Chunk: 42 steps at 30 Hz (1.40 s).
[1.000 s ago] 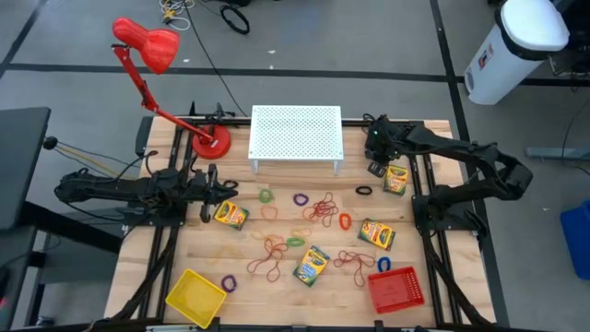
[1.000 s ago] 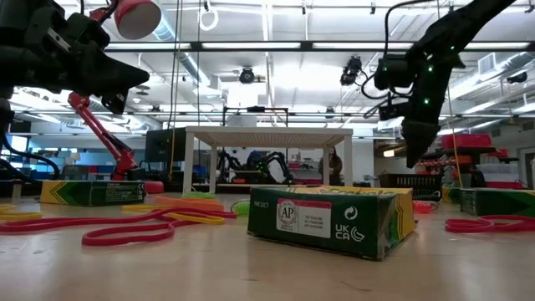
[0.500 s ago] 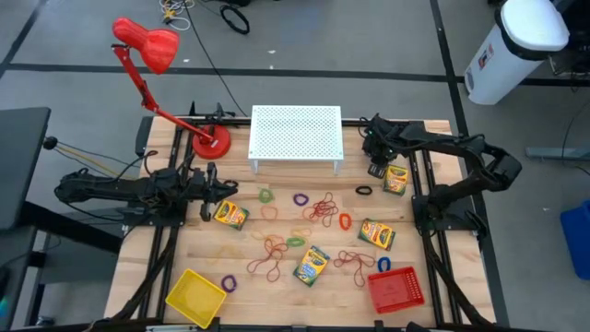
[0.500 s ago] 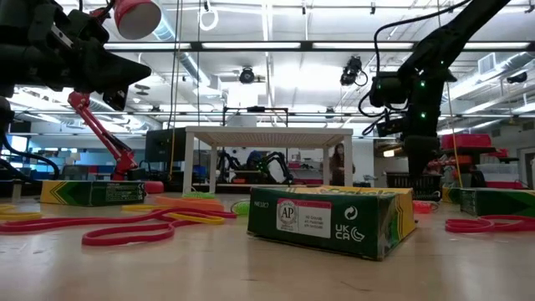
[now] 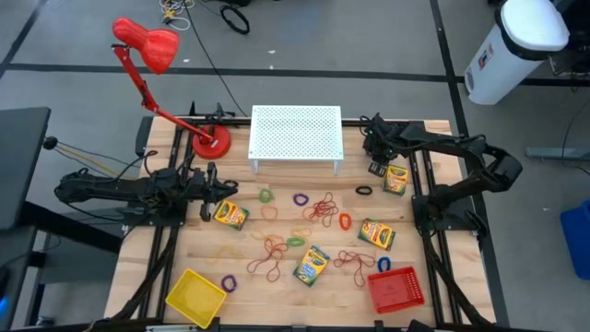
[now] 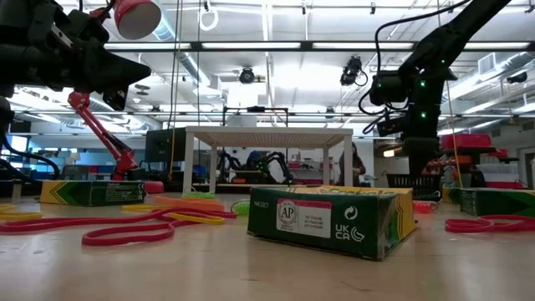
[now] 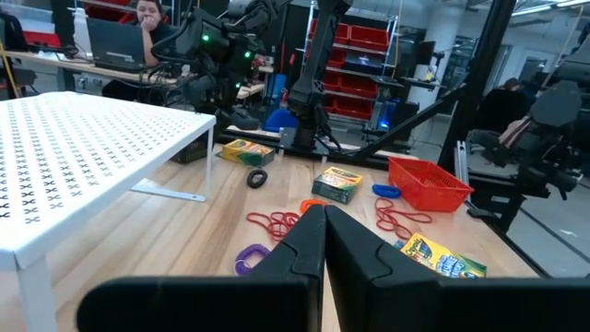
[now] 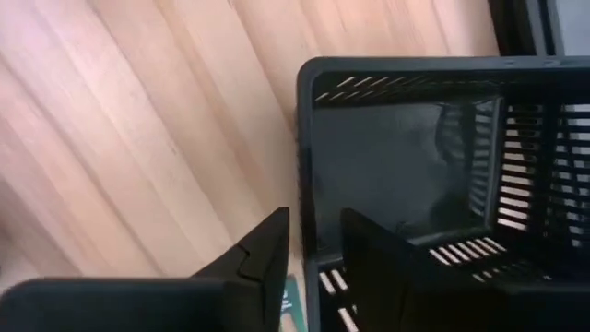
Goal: Pick & Place Office Desk Supplies
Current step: Put the black bin on the shelf
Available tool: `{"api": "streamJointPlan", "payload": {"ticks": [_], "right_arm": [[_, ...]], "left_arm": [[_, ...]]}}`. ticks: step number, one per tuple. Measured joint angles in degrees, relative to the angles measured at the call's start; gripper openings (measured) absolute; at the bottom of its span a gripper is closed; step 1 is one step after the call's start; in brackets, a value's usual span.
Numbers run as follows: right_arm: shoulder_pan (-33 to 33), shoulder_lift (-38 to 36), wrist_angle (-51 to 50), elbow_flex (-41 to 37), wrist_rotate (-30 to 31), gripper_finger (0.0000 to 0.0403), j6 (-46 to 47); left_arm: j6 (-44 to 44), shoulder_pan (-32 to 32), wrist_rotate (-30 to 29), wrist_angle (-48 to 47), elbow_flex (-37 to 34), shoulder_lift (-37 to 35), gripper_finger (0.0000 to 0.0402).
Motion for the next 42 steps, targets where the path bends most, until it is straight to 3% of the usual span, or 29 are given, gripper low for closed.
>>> {"api": "streamJointPlan", "payload": {"ticks": [8, 15, 21, 30, 36, 42], "right_arm": [[0.01, 2.58, 1.14, 0.0, 0.54, 0.0024, -0.2], [0.07, 1.14, 0.55, 0.0, 0.71, 0.0016, 0.23], [4.45, -3.58, -4.17, 1.82, 2.67, 0.001, 1.84], [16.99, -7.19, -22.66, 19.79, 8.33, 0.001, 9.29], [23.1, -5.5, -20.71, 31.74, 7.23, 0.001, 6.4], [22.74, 2.3, -20.21, 39.8, 6.54, 0.001, 0.34]], "left_arm": [[-0.12, 0.0, 0.0, 0.0, 0.0, 0.0, 0.0012], [-0.46, -0.01, 0.02, 0.04, 0.02, 0.0, 0.0012], [-0.29, -0.02, 0.02, 0.07, 0.02, 0.0, 0.0012], [-0.28, -0.01, -0.02, 0.11, 0.0, 0.0, 0.0012], [-0.25, 0.0, -0.15, 0.11, 0.0, 0.02, 0.0012], [-0.25, -0.02, -0.2, 0.13, 0.0, 0.02, 0.0012]]}}
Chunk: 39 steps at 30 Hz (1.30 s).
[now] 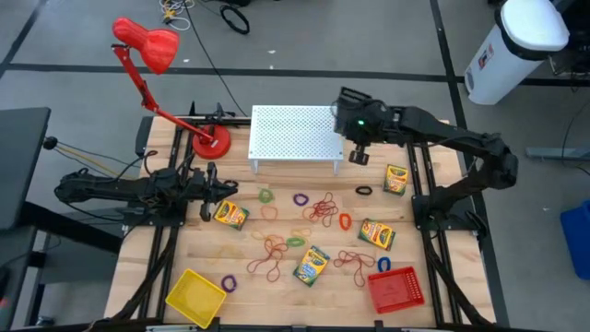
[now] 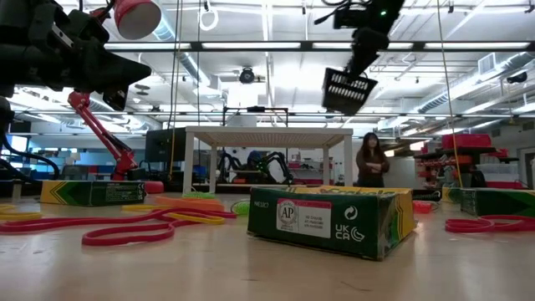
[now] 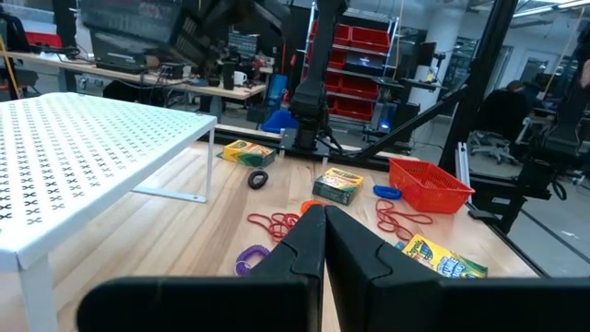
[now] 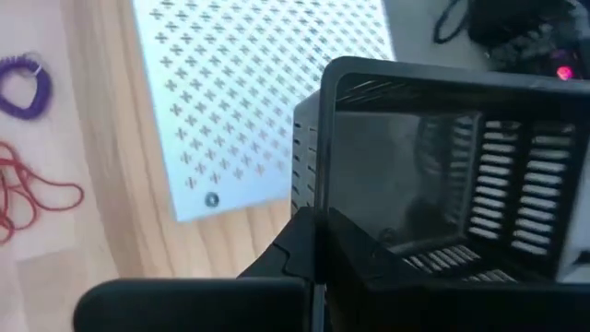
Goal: Pick & Place Office Desk Supplies
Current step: Put the black bin on the shelf
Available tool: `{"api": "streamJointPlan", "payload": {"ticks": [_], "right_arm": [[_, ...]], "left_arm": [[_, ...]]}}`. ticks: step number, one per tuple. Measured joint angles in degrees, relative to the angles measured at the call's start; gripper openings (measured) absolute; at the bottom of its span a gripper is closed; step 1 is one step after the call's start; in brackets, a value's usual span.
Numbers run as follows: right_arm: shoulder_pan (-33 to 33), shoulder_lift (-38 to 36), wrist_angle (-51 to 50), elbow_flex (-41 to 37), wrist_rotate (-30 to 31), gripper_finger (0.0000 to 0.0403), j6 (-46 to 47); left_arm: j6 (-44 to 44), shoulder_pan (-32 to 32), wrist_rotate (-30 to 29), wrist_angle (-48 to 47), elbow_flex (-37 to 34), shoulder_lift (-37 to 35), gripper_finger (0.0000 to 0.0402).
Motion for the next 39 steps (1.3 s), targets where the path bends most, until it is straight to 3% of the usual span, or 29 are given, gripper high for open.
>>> {"api": "streamJointPlan", "payload": {"ticks": [12, 27, 39], "right_arm": [[-0.33, 15.02, -2.08, 7.86, -3.07, 0.0012, -3.09], [-0.2, 15.09, -2.42, 8.04, -5.15, 0.0016, -1.33], [-0.22, 15.09, -1.9, 7.97, -5.1, 0.0047, -0.32]], "left_arm": [[-0.07, 0.02, 0.0, -0.04, 0.02, 0.0, 0.0012], [-0.2, 0.01, 0.0, -0.04, 0.0, 0.02, 0.0012], [-0.2, 0.01, 0.0, -0.04, 0.0, 0.02, 0.0012]]}}
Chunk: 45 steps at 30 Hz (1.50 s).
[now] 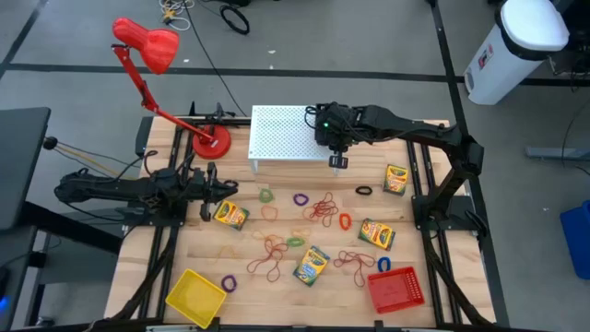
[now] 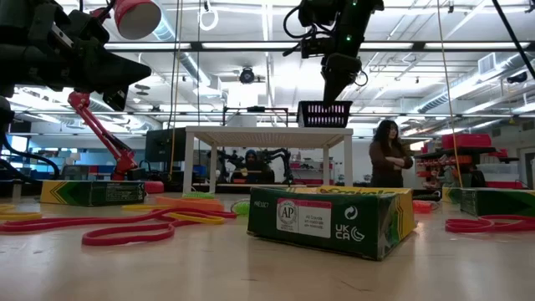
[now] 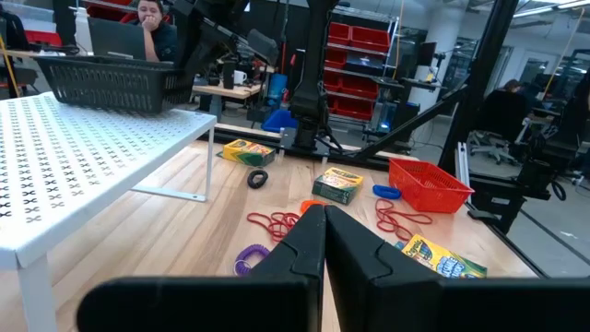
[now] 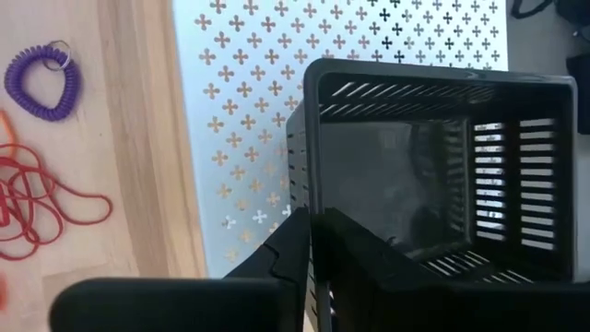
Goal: Pick & Place Office Desk Supplies
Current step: Put the black bin on the shelf, then put the yellow bin on the shelf
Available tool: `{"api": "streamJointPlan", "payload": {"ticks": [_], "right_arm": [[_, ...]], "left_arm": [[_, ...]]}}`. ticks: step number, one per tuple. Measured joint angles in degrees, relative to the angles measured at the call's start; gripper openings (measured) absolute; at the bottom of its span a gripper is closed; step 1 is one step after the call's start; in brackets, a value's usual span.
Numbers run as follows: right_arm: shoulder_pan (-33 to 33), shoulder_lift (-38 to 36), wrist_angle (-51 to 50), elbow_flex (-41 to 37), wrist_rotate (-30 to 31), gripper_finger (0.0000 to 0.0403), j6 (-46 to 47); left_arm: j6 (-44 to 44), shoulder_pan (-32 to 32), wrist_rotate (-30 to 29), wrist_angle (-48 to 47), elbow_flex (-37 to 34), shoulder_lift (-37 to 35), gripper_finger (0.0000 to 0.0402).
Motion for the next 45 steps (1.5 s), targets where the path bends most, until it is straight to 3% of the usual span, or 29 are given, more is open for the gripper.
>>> {"api": "streamJointPlan", "payload": {"ticks": [32, 40, 45], "right_arm": [[0.24, -1.88, -0.02, 0.09, -0.49, 0.0049, -0.17], [6.01, -9.85, -2.3, -1.21, 1.69, 0.004, 6.07], [12.58, -17.58, 6.15, -12.64, 0.8, 0.0006, 11.7]], "left_arm": [[-0.42, 0.0, 0.02, 0.04, 0.0, 0.02, 0.0012], [-0.8, -0.02, 0.49, 0.01, 0.0, 0.02, 0.0012], [-0.76, -0.02, 6.5, -0.49, 0.0, 1.44, 0.0009]]}}
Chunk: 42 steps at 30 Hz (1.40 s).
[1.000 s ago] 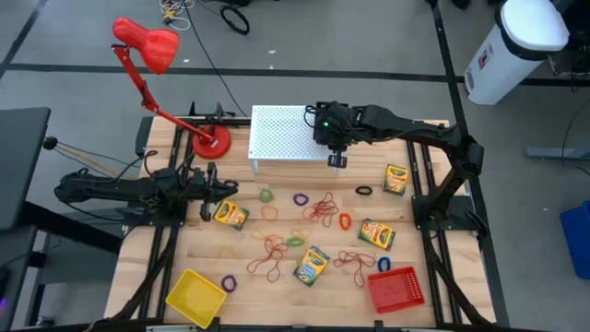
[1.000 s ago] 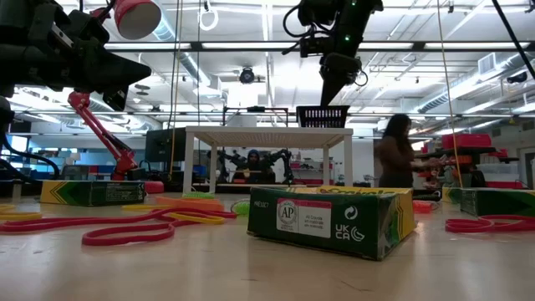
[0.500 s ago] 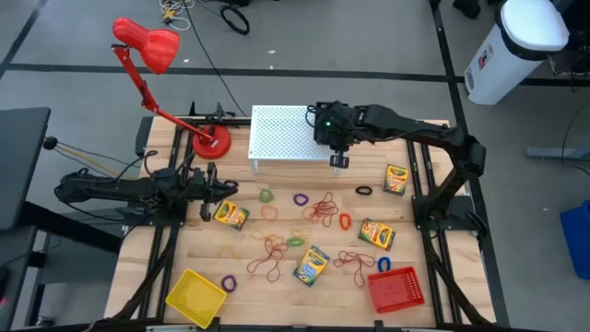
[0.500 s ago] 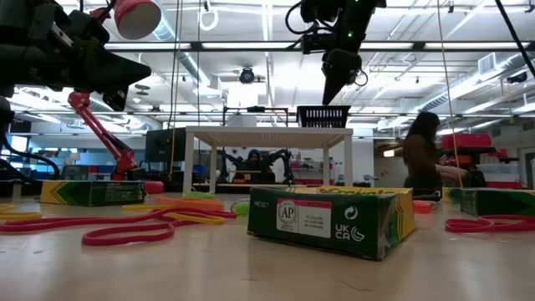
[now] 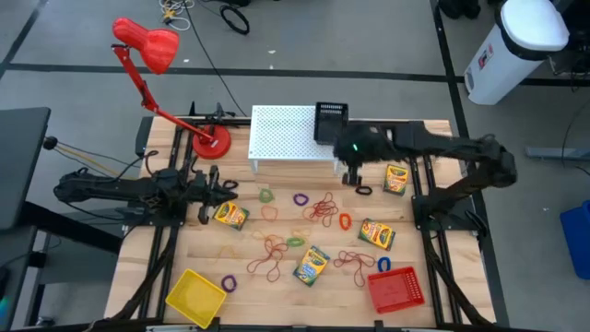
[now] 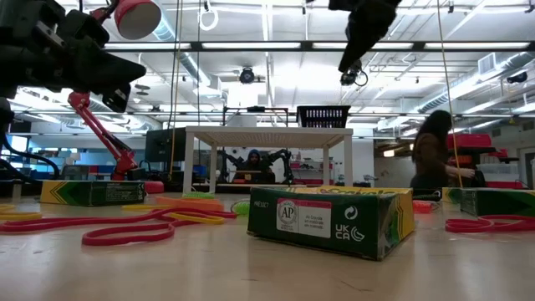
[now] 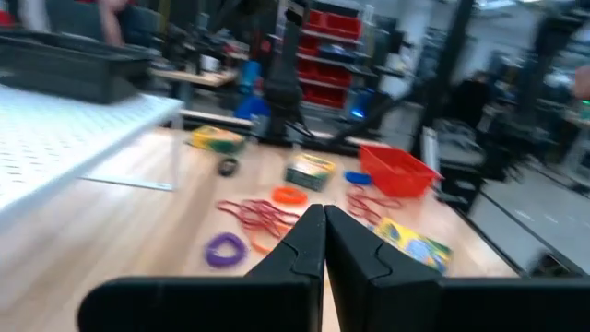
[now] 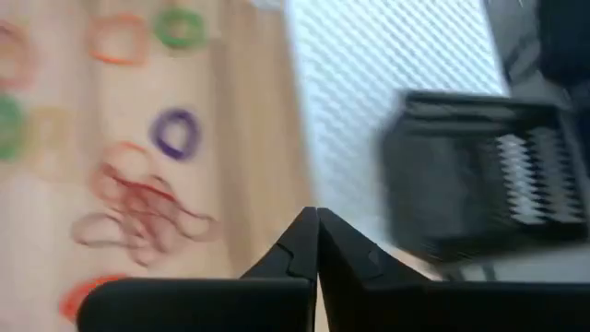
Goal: Pick & Place Office Desk Supplies
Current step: Put the yellow bin on the shelf
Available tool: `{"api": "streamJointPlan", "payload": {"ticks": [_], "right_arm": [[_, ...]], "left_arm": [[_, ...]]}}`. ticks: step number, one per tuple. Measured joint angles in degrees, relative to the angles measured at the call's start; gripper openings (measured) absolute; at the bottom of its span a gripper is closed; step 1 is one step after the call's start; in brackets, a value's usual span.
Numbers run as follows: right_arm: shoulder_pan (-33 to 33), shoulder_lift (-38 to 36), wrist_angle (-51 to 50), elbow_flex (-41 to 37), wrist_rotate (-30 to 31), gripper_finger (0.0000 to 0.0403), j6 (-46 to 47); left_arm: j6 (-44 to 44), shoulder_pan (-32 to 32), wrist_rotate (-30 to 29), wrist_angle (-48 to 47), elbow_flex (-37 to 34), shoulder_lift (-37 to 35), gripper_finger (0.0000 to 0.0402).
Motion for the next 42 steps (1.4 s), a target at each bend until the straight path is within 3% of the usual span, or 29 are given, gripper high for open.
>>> {"api": "streamJointPlan", "payload": {"ticks": [7, 12, 16, 22, 30, 36, 42], "right_arm": [[9.47, -8.58, 30.87, -23.27, -3.08, 0.0004, 9.74], [15.01, -9.02, 54.87, -36.5, 1.76, 0.0004, 12.1], [17.65, -8.97, 67.33, -43.19, 6.08, 0.0005, 13.96], [18.15, -9.28, 68.68, -44.13, 6.71, 0.0003, 13.5], [18.19, -9.26, 67.18, -44.13, 6.35, 0.0003, 13.24], [18.19, -9.24, 67.05, -44.13, 6.35, 0.0006, 12.59], [18.19, -9.24, 67.05, -44.13, 6.33, 0.0004, 12.08]], "left_arm": [[-0.09, -0.57, 4.45, -0.09, 1.1, 5.23, 0.0005], [-1.49, -4.78, 4.41, -0.32, 5.58, 11.3, 0.0004], [-4.19, -9.92, 2.34, -7.59, 11.97, 16.71, 0.0003], [-9.97, -19.1, 0.76, -24.41, 23.65, 27.2, 0.0018], [-28.23, -31.31, 2.93, -40.39, 37.34, 42.3, 0.006], [-39.21, -40.01, 5.17, -49.55, 45.2, 52.51, 0.0105], [-42.56, -44.89, 4.77, -52.11, 47.77, 59.66, 0.0155]]}}
